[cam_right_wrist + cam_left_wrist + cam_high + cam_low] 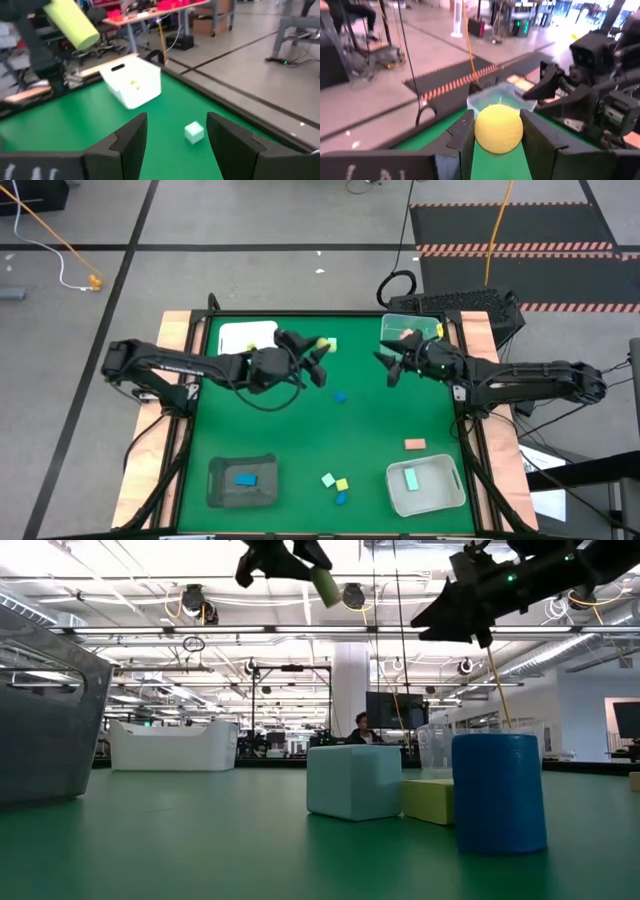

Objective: Sort & place blocks by color
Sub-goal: Put the top green block into the white bin

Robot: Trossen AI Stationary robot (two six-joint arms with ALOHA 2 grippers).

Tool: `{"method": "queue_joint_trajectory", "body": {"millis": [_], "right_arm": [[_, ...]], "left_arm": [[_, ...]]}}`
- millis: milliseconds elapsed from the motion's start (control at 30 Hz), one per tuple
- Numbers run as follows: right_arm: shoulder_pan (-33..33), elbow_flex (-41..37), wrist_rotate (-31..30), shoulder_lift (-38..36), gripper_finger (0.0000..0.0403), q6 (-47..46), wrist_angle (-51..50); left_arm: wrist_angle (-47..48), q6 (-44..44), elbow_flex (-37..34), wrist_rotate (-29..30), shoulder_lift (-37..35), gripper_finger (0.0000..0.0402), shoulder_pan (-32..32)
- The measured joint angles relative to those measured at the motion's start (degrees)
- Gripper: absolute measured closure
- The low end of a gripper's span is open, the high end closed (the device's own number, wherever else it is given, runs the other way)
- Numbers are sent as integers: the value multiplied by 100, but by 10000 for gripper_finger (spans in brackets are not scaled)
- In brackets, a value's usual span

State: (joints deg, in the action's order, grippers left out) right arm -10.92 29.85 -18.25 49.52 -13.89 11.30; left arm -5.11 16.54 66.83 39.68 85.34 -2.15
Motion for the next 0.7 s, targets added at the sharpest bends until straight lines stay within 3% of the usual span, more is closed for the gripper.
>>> {"method": "queue_joint_trajectory", "body": {"millis": [167,367,700], "right_arm": [[-324,0,-6,0,206,3,375],[-605,0,-16,-1,206,-329,628],[-906,0,-14,0,206,-802,646]], "left_arm": [[-283,-456,4,55,-132,273,129],[63,-566,2,742,-219,273,467],[2131,-214,2,879,-386,273,1591]]}}
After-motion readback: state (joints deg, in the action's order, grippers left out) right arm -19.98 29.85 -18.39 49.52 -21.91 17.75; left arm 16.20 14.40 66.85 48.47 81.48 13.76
